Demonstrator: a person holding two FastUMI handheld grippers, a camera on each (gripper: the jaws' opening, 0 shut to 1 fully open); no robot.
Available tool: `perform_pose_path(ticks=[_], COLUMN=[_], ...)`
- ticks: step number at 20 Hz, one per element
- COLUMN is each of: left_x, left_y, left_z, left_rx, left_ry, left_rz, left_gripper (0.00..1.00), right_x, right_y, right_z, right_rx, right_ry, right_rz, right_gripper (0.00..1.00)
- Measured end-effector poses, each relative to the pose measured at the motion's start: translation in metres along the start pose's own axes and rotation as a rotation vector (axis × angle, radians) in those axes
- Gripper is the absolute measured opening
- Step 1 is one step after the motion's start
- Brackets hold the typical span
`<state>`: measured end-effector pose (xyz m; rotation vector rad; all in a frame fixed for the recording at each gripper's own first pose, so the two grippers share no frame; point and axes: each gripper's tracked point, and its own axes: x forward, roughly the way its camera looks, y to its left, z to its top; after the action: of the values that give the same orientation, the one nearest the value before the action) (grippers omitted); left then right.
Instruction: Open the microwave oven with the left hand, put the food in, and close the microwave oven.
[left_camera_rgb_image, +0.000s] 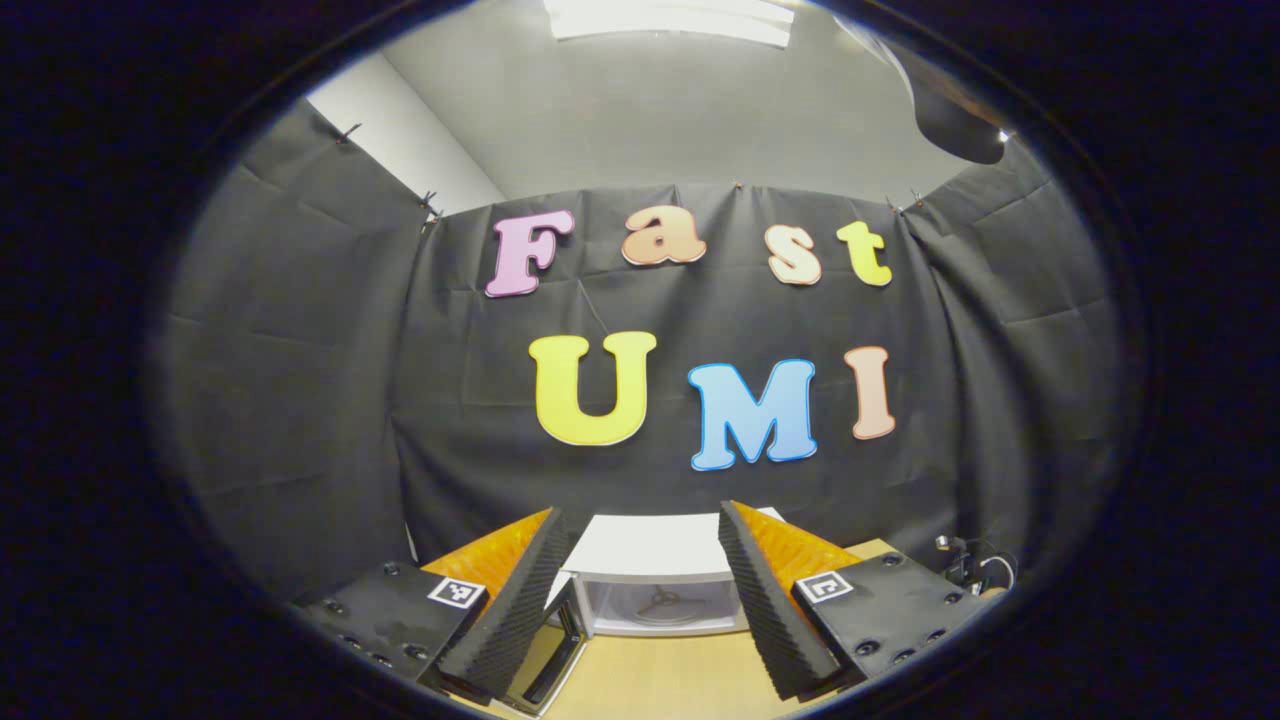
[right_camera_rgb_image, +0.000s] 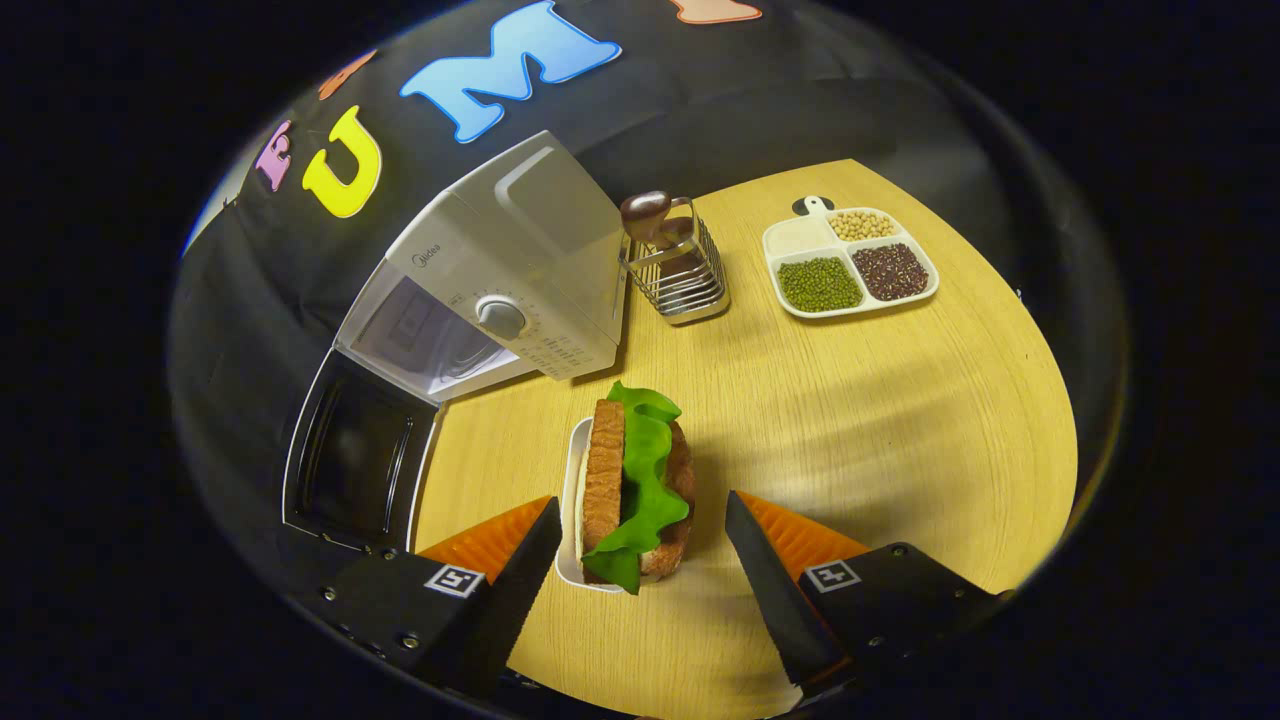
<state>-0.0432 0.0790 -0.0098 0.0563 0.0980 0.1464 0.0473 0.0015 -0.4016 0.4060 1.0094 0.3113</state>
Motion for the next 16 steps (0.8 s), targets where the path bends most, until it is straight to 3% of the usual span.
perform_pose_path(ticks=[3,4,7,10,14,16], left_x=[0.005,0.006,0.011,0.014,0.018,0.021], left_y=[0.014,0.02,0.045,0.071,0.1,0.114], left_z=[-0.007,-0.008,-0.012,-0.012,-0.014,-0.015], left_rx=[-0.014,-0.016,-0.025,-0.044,-0.056,-0.071], left_ry=[0.012,0.015,0.017,0.006,-0.008,-0.009], left_rz=[-0.002,-0.006,-0.015,-0.027,-0.059,-0.073], left_gripper=[0.97,0.97,0.97,0.97,0.94,0.96], right_x=[0.004,0.009,0.006,-0.002,-0.02,-0.029], right_y=[0.008,0.013,0.019,0.024,0.058,0.085], right_z=[-0.004,-0.008,0.0,0.0,0.006,0.009], right_rx=[0.057,0.068,0.121,0.075,0.064,0.076], right_ry=[0.021,0.037,0.011,-0.025,-0.101,-0.143], right_rz=[0.016,0.028,0.034,-0.018,-0.026,0.0], right_gripper=[0.77,0.74,0.28,0.19,0.24,0.2])
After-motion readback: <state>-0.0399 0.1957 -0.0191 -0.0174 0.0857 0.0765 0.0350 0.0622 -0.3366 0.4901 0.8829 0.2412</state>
